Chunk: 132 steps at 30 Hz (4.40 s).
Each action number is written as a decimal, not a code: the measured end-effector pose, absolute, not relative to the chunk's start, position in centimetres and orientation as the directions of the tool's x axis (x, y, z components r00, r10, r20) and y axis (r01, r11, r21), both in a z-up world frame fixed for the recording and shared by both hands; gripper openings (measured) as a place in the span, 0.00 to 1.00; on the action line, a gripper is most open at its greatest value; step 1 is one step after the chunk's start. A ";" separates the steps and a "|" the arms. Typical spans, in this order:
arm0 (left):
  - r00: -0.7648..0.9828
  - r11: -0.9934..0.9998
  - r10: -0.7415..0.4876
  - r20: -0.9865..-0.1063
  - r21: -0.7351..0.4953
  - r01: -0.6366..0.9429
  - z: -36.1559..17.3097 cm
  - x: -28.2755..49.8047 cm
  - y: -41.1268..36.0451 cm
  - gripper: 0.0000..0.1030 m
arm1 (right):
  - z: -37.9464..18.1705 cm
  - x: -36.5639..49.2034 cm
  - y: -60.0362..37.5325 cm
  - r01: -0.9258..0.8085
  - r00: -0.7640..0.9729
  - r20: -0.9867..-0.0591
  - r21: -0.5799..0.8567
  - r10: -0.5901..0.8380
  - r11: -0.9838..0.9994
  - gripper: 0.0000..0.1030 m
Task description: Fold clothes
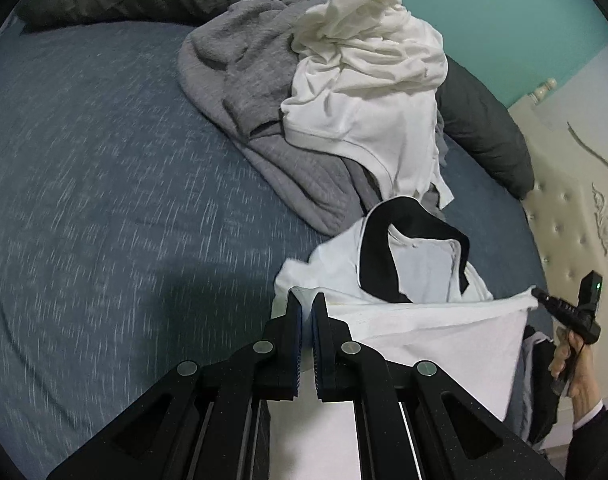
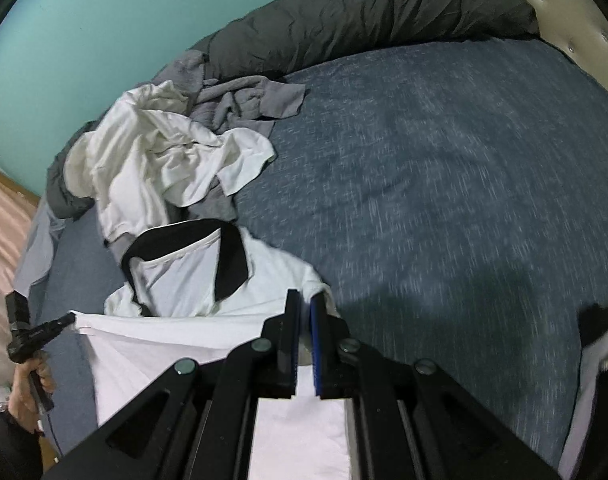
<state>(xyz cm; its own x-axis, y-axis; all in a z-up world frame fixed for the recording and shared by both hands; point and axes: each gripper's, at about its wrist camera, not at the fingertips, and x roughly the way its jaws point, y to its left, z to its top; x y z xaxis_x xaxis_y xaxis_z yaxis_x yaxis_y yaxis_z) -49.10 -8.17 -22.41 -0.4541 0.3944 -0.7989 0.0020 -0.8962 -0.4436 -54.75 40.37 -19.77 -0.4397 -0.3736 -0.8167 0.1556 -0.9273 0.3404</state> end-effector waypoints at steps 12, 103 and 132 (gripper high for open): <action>-0.448 -0.872 0.398 -0.801 -0.482 0.087 -28.2 -50.8 -9.3 0.21 | -25.7 -57.4 40.2 0.113 -0.455 -0.820 0.334 -0.348 -0.936 0.04; -0.213 -0.811 0.553 -0.805 -0.579 0.082 -27.9 -4.3 -8.9 0.06 | -27.7 -14.7 50.6 0.153 -0.205 -0.863 0.437 -0.461 -0.886 0.08; -0.321 -0.948 0.319 -0.892 -0.304 -0.099 -27.9 -21.7 -4.6 0.06 | -27.5 -28.5 42.0 0.294 -0.256 -0.916 0.230 -0.308 -0.928 0.28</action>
<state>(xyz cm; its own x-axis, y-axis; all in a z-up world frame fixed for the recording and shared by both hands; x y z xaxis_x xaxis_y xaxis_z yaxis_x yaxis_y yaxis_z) -21.71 -4.65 -27.94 -0.3208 0.3194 -0.8917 -0.0993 -0.9476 -0.3037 -28.51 41.97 -27.48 -0.2561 -0.3081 -0.9162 0.2940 -0.9278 0.2298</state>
